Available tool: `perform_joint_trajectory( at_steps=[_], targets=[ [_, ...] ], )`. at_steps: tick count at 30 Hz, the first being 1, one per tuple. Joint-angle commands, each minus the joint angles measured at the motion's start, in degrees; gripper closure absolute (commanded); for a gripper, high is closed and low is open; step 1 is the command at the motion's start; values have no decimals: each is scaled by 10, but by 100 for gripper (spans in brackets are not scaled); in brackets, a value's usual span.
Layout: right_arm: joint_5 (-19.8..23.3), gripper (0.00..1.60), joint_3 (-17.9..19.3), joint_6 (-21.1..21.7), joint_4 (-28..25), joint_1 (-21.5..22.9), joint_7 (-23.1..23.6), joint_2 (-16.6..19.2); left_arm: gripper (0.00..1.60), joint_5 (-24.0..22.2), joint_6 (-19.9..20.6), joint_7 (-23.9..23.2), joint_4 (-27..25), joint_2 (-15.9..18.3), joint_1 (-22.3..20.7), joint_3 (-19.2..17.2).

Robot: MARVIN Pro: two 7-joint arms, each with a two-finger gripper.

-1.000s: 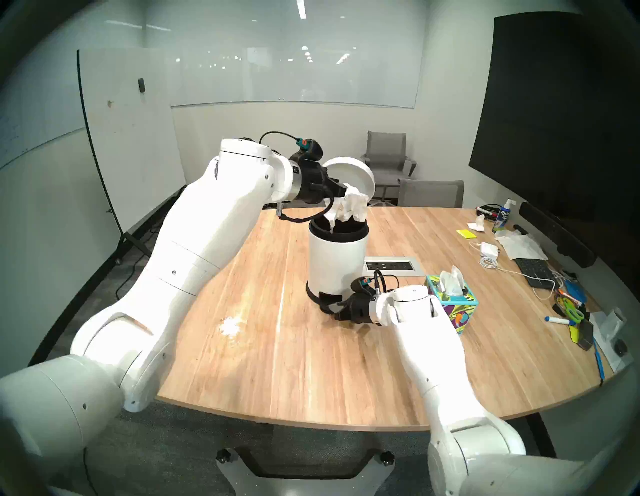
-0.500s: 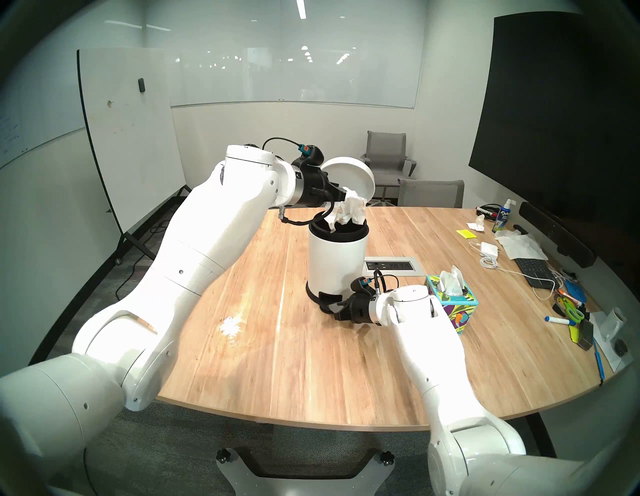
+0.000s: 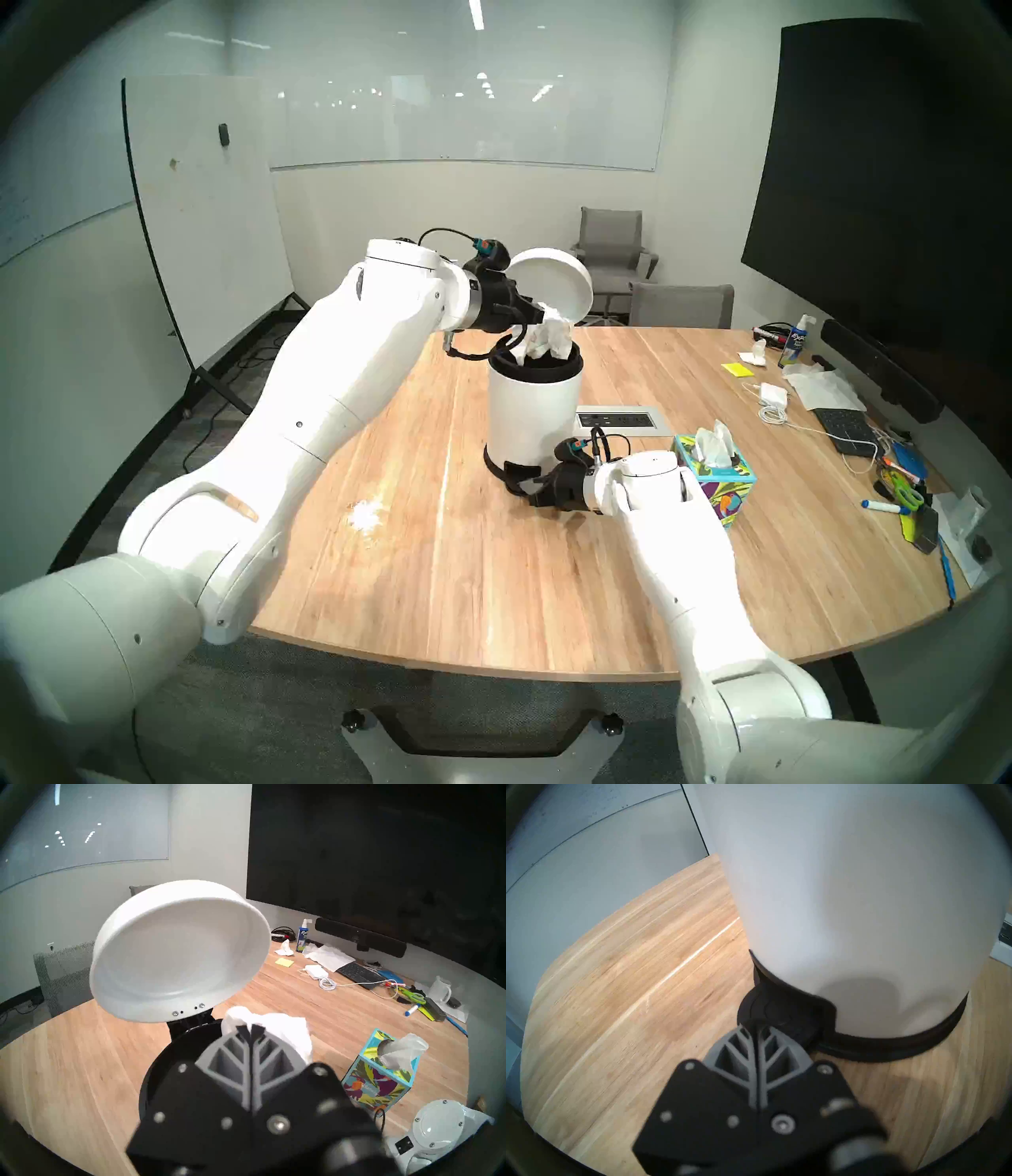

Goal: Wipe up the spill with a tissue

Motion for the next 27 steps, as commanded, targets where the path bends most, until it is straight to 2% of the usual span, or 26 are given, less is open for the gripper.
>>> perform_joint_trajectory(
  at_steps=[1, 8, 9, 11, 12, 13, 19, 21, 23, 27],
  targets=[
    [-1, 160, -1, 2, 0, -6, -1, 0, 160, -3, -6, -6, -14, -7, -15, -3],
    [-1, 160, -1, 3, 0, -6, -1, 0, 158, 1, 1, -14, -19, 1, -13, 1],
    [-1, 160, -1, 3, 0, -6, -1, 0, 117, 1, 2, -15, -20, 3, -12, 1],
    [-1, 160, -1, 3, -1, -6, -1, 0, 115, 2, 3, -18, -21, 6, -12, 2],
    [-1, 160, -1, 3, -1, -6, -2, 0, 95, 4, 5, -24, -19, 11, -12, 4],
    [-1, 160, -1, 3, -1, -6, -2, 0, 90, 5, 4, -27, -20, 14, -11, 6],
    [-1, 160, -1, 3, -1, -6, -2, 0, 82, 11, 0, -31, -17, 23, -8, 11],
    [-1, 160, -1, 3, -1, -6, -2, 0, 71, 13, -3, -34, -13, 26, -7, 12],
    [-1, 160, -1, 3, -1, -6, -2, 0, 77, 15, -7, -35, -8, 26, -7, 12],
    [-1, 160, -1, 3, -1, -6, -2, 0, 56, 20, -12, -35, -1, 25, -6, 13]
  ],
)
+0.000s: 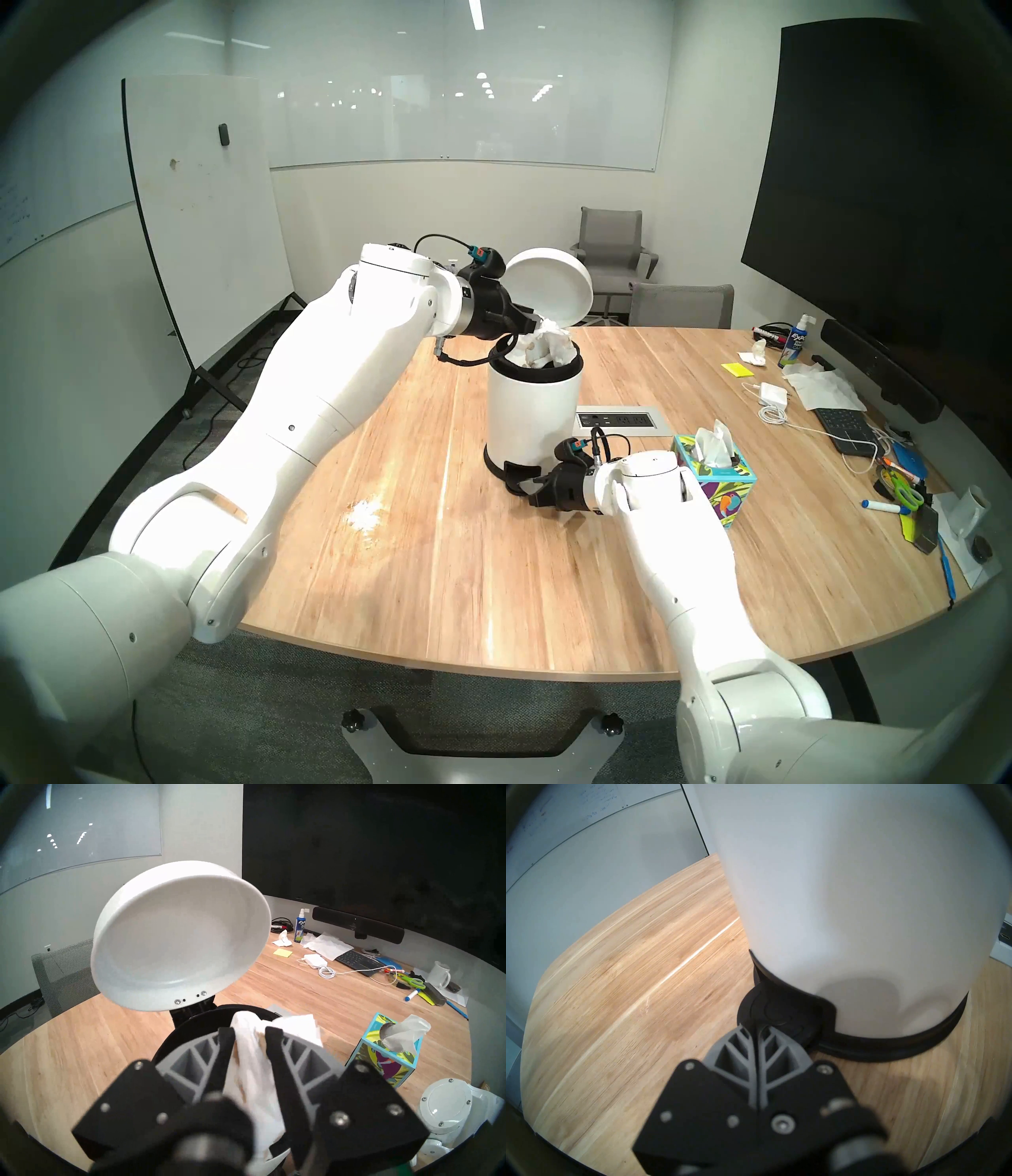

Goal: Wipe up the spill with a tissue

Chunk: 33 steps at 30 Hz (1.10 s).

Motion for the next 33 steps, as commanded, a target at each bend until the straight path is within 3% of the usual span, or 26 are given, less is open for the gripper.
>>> perform_joint_trajectory(
  at_steps=[1, 4, 7, 11, 13, 14, 16, 25, 33],
  targets=[
    [-1, 160, -1, 3, -1, -6, -2, 0, 50, 2, -12, -1, 3, -1, -8, -2],
    [-1, 160, -1, 3, -1, -6, -2, 0, 45, 4, -12, -1, 3, -1, -5, -2],
    [-1, 160, -1, 3, -1, -6, -1, 0, 23, 6, -13, -2, 3, -2, -1, -2],
    [-1, 160, -1, 3, -1, -6, -1, 0, 28, 8, -14, -3, -2, -3, 4, -4],
    [-1, 160, -1, 3, 0, -6, -1, 0, 35, 4, -8, -6, -16, 1, 7, -9],
    [-1, 160, -1, 2, 0, -6, -1, 0, 49, 3, -4, -7, -23, 3, 8, -11],
    [-1, 160, -1, 2, 0, -6, -1, 0, 53, 0, 3, -11, -36, 8, 11, -15],
    [-1, 160, -1, 2, 0, -6, -1, 0, 50, -14, 33, -35, -110, 50, 39, -34],
    [-1, 160, -1, 2, 0, -5, -1, 0, 36, -28, 53, -66, -177, 100, 82, -53]
  ],
)
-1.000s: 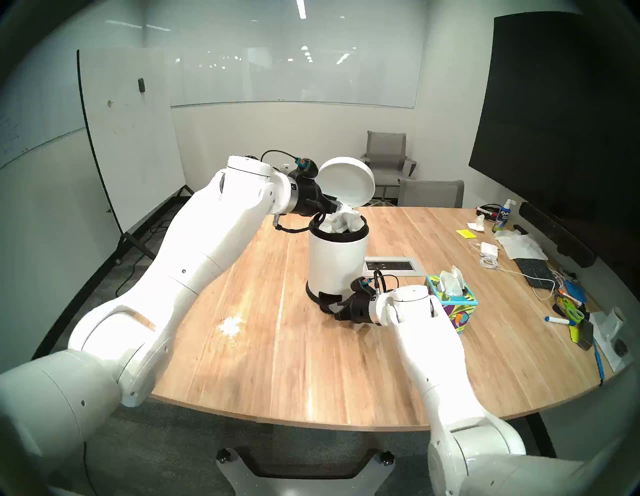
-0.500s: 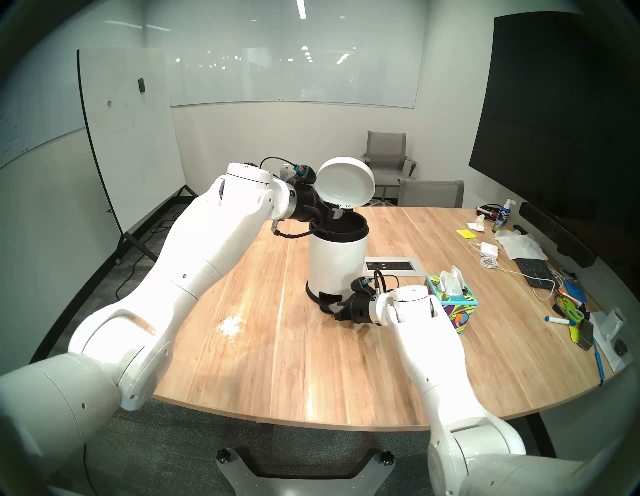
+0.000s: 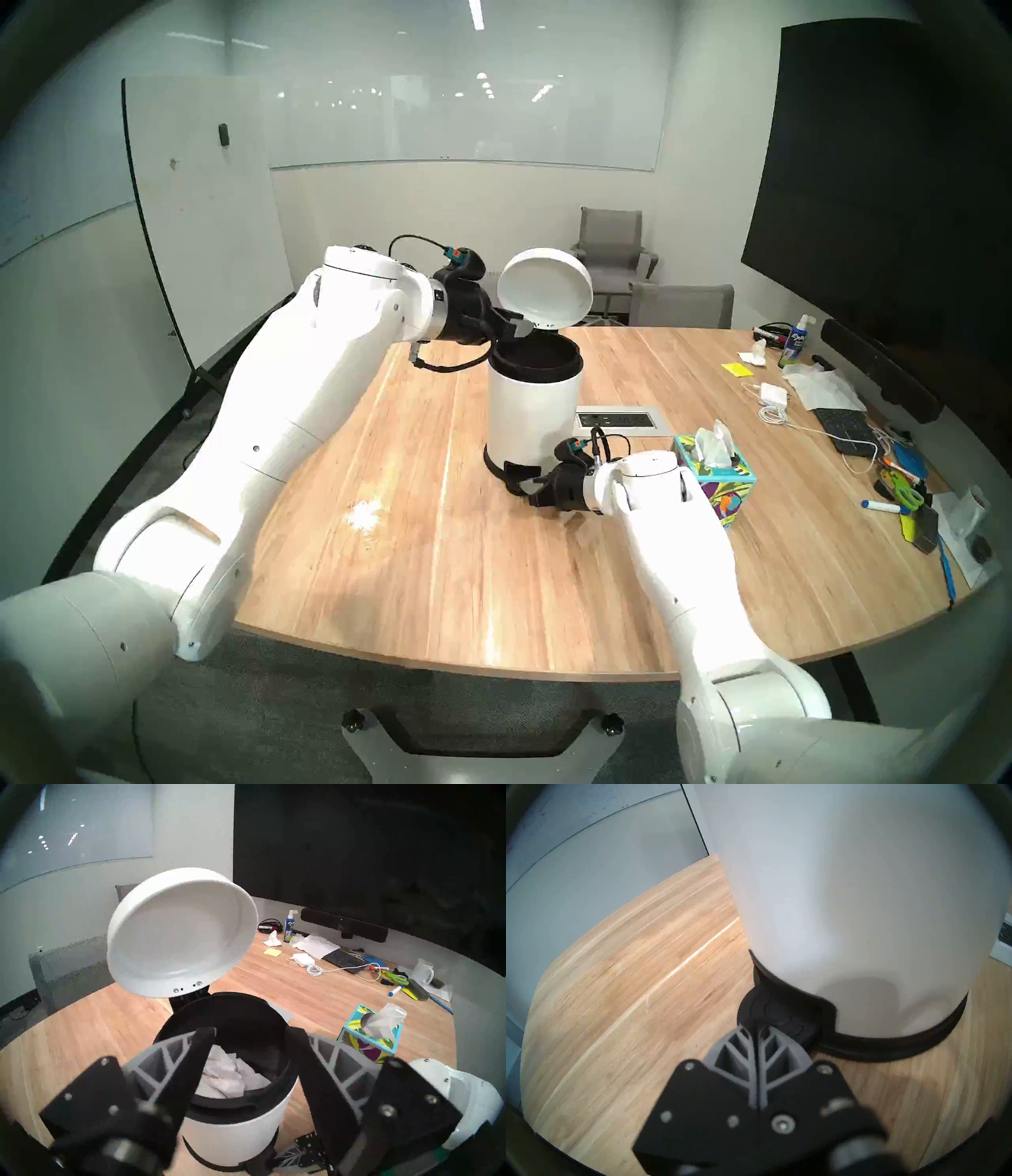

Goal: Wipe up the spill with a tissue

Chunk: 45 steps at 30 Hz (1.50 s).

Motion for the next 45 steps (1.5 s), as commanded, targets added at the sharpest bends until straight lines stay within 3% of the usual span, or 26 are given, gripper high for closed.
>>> perform_joint_trajectory(
  at_steps=[1, 3, 5, 7, 8, 9, 11, 22, 28, 29, 38, 45],
  targets=[
    [-1, 160, -1, 2, 0, -5, -1, 0, 33, -13, 12, -22, -74, 50, 36, -23],
    [-1, 160, -1, 2, 0, -5, -1, 0, 33, -15, 13, -26, -78, 56, 40, -26],
    [-1, 160, -1, 2, 1, -5, -1, 0, 16, -22, 20, -38, -100, 75, 57, -36],
    [-1, 160, -1, 2, 1, -5, -1, 0, 14, -24, 22, -41, -113, 84, 68, -40],
    [-1, 160, -1, 2, 1, -5, -1, 0, 10, -27, 30, -38, -151, 98, 93, -53],
    [-1, 160, -1, 2, 1, -5, -1, 0, 7, -32, 25, -52, -123, 98, 81, -51],
    [-1, 160, -1, 2, 1, -5, -1, 0, 1, -37, 30, -53, -146, 111, 100, -65],
    [-1, 160, -1, 2, 1, -5, -1, 0, 0, -64, 35, -61, -233, 172, 197, -111],
    [-2, 160, 0, 7, -8, -7, -2, 1, 0, -74, 15, -51, -275, 184, 264, -145],
    [-3, 160, 0, 11, -15, -8, -3, 3, 0, -83, 14, -50, -270, 194, 257, -136],
    [-11, 160, -1, 60, -105, -34, 0, 5, 0, -80, -20, -46, -287, 191, 320, -171],
    [-13, 160, -5, 76, -143, -36, 17, 11, 0, -83, -30, -48, -285, 197, 338, -179]
  ],
)
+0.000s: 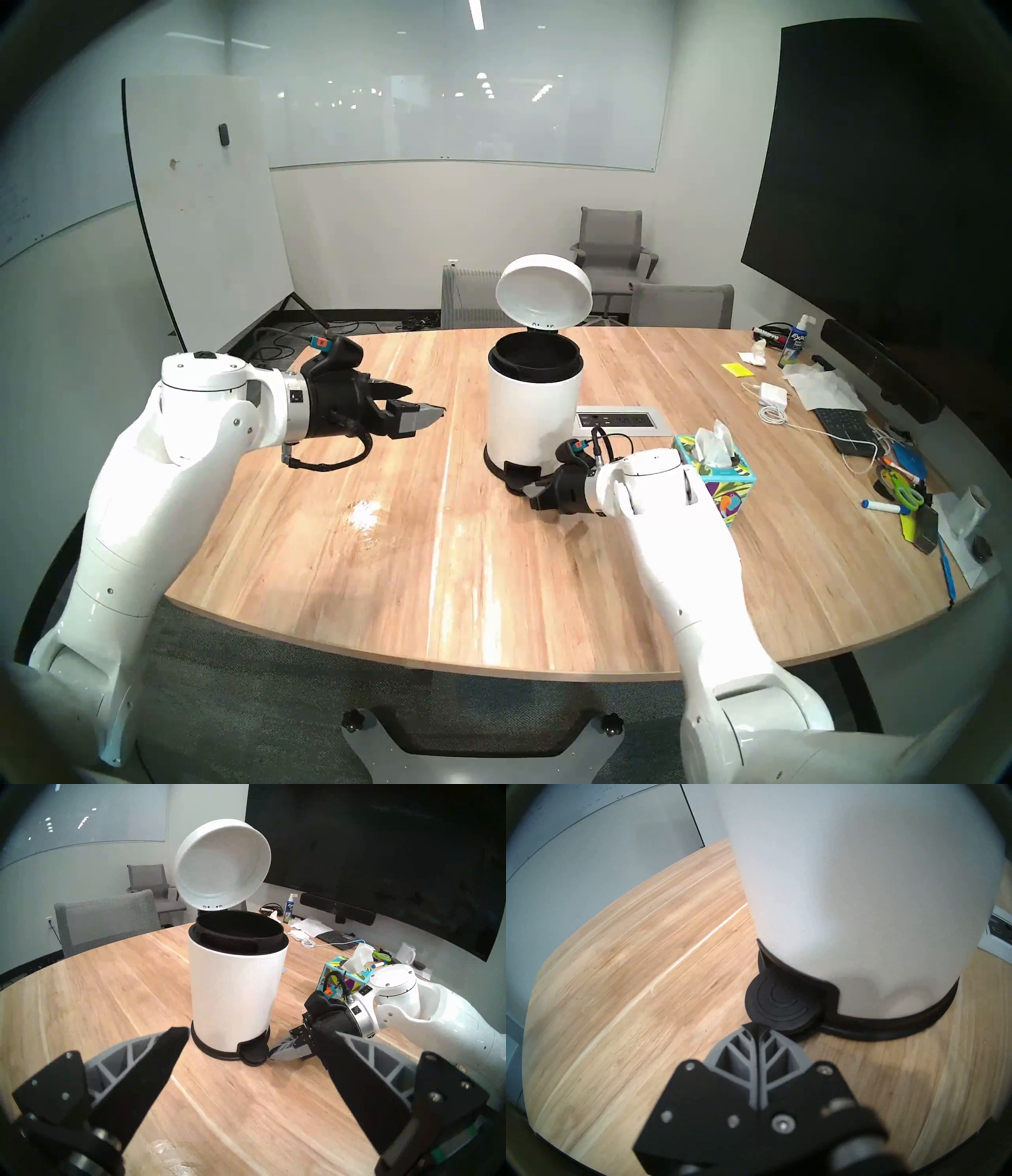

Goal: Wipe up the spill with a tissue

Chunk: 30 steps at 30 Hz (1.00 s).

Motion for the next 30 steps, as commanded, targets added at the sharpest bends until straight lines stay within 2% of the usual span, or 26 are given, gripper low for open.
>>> perform_joint_trajectory(
  at_steps=[1, 16, 30],
  targets=[
    [5, 160, -3, 18, -66, -2, 18, 5, 0, -6, -21, -7, -12, 6, 27, -16],
    [3, 160, 5, 76, -175, -25, 48, 40, 0, -11, -44, -25, -10, 23, 66, -41],
    [9, 160, 48, 122, -285, -65, 83, 87, 0, -11, -71, -40, -14, 37, 112, -62]
  ],
)
